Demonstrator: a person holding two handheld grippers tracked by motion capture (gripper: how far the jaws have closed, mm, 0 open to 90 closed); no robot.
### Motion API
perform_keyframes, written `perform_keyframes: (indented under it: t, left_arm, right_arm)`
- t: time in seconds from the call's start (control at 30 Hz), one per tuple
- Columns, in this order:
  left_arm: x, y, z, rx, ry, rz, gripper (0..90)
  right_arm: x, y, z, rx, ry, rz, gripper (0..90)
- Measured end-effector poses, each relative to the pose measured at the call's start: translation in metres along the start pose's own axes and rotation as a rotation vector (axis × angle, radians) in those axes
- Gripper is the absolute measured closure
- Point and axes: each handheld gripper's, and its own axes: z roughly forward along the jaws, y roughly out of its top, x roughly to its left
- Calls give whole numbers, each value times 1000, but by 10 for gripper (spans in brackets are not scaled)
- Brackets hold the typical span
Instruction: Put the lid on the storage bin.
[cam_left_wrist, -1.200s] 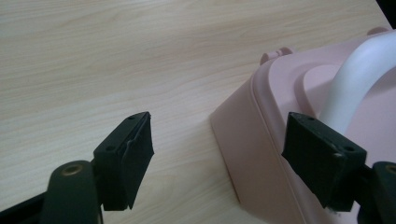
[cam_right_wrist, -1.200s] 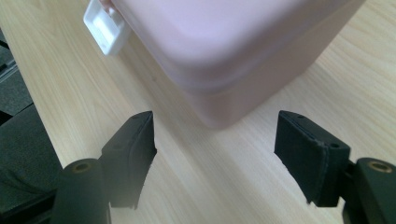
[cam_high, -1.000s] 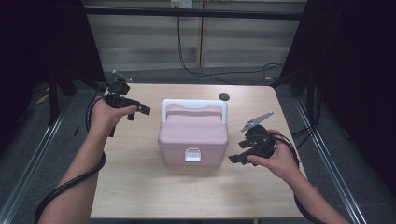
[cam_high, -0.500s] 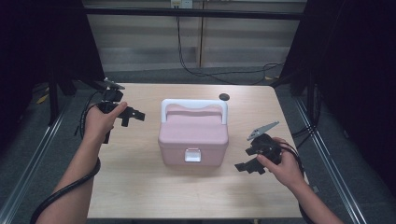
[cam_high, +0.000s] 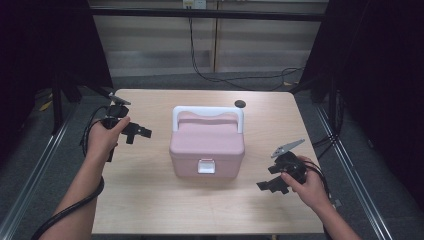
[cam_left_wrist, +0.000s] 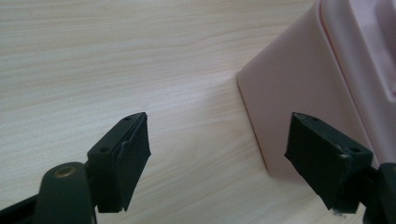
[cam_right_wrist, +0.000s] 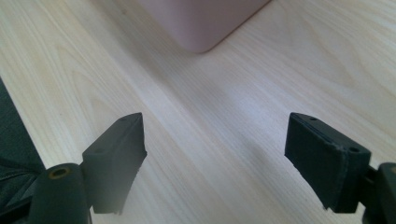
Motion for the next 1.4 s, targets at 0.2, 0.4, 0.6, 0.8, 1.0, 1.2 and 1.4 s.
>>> perform_keyframes:
  t: [0.2, 0.4, 0.6, 0.8, 1.0, 1.2, 1.4]
  left_arm:
    - [6, -9, 6, 7, 3, -7, 218]
    - [12, -19, 14, 22, 4, -11, 218]
    - [19, -29, 20, 26, -12, -28, 217]
    - [26, -38, 24, 27, -6, -40, 220]
    - [31, -48, 30, 39, 5, -26, 224]
    - [34, -56, 35, 54, 10, -18, 224]
    - [38, -64, 38, 59, 27, 0, 224]
  right_arm:
    - [-5, -11, 0, -13, -5, 17, 196]
    - [-8, -20, 6, 5, 1, 25, 196]
    - [-9, -25, 12, 22, -13, 28, 193]
    - [-10, -28, 16, 18, -23, 31, 194]
    - [-11, -30, 20, 26, -38, 43, 190]
    - [-13, -33, 21, 11, -39, 36, 190]
    - [-14, -37, 24, 22, -50, 43, 191]
